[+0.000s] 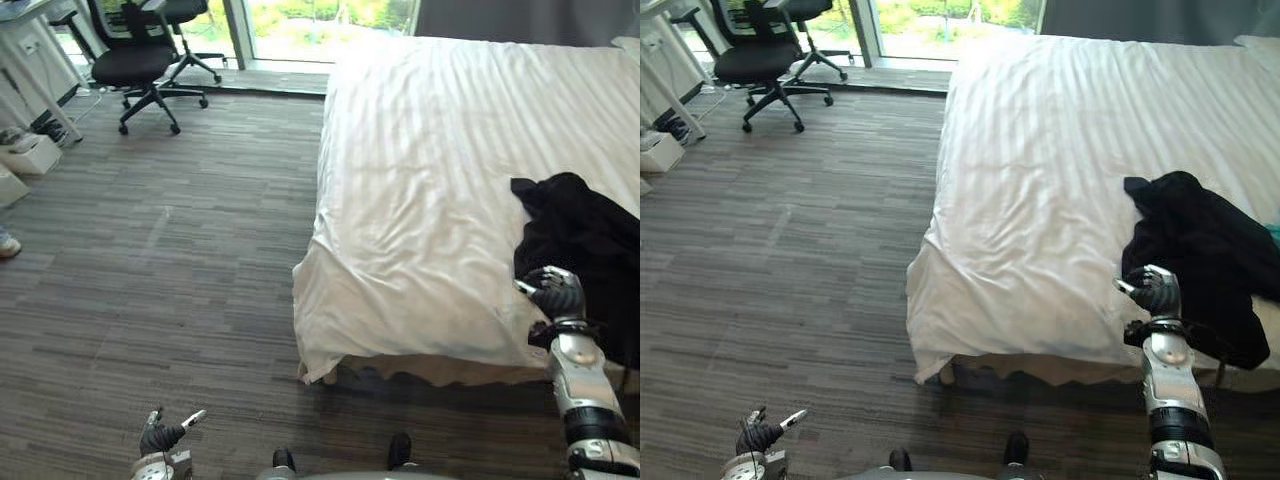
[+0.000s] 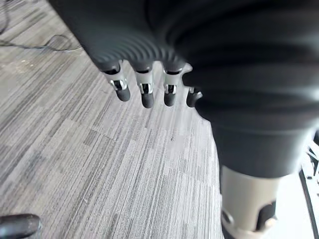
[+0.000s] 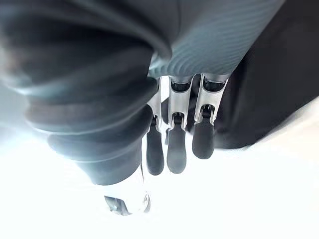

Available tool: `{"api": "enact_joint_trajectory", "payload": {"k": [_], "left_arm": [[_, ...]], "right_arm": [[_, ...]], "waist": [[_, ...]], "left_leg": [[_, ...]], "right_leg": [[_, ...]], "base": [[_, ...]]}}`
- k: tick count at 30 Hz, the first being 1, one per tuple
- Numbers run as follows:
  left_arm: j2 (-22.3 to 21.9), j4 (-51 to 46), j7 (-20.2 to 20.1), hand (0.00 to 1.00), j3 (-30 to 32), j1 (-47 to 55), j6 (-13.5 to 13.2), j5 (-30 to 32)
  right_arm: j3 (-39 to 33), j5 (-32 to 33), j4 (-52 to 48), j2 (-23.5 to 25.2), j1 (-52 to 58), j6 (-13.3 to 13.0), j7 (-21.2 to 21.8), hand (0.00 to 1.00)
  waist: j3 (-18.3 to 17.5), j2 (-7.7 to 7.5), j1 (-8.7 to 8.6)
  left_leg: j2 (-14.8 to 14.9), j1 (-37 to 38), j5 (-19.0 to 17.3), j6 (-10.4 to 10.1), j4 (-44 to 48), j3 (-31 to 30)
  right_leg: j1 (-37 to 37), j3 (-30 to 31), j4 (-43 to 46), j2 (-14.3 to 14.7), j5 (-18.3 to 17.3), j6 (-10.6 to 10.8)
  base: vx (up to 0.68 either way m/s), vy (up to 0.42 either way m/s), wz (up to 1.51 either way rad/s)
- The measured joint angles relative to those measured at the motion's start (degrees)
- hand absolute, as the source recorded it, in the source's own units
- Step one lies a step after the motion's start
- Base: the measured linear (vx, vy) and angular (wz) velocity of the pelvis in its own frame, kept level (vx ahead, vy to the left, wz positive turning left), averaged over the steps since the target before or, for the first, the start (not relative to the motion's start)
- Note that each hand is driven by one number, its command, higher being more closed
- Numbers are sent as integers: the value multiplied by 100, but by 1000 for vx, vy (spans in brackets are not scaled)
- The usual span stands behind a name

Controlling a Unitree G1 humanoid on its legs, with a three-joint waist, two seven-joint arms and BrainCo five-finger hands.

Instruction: Tidy the bed and pick cloth on bed and put in laundry

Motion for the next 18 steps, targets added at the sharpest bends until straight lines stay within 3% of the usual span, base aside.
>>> {"api": "enact_joint_trajectory", "payload": {"k": [3, 4, 7, 11, 14, 18], "left_arm": [[-272, -5, 4, 0, 92, 8, -21, -874], [-390, -7, 2, 0, 178, 23, -61, -1405], [-540, -23, -28, 0, 143, 92, -131, -1873], [-667, -67, -175, 0, -77, 190, -177, -2200], [-706, -249, -386, 0, -330, 169, -182, -2413], [-700, -332, -535, 0, -590, 152, -209, -2691]], "right_arm": [[481, -202, -25, 28, -497, -14, -15, 100], [736, -224, -110, 56, -689, -20, -22, 100], [1125, -232, -112, 276, -1302, -37, -84, 100], [1601, -229, 111, 643, -2091, -125, -109, 100], [1814, -197, 566, 738, -2846, -159, -116, 100], [1812, -179, 1041, 881, -3506, -163, -284, 100]], "waist": [[89, -142, 194], [114, -221, 345], [203, -339, 512], [307, -353, 725], [629, -350, 919], [1032, -276, 1010]], "left_leg": [[-36, -108, 109, 40, -63, -311], [-40, -169, 128, 43, -60, -453], [-52, -338, 214, 61, -59, -689], [-87, -528, 321, 74, -59, -949], [-122, -714, 440, 81, -59, -1192], [-141, -1048, 591, 85, -65, -1487]], "right_leg": [[80, -252, 0, -34, -2, 2], [109, -367, 0, -35, -2, 2], [105, -563, 0, -40, -3, 1], [115, -819, 2, -53, -13, -15], [112, -1056, 3, -65, -40, -24], [-114, -1298, 221, -113, -157, -4]], "base": [[-2, 9, 58], [-1, 8, 40], [-6, 12, 46], [-7, 14, 40], [-49, 12, 48], [-62, 12, 35]]}}
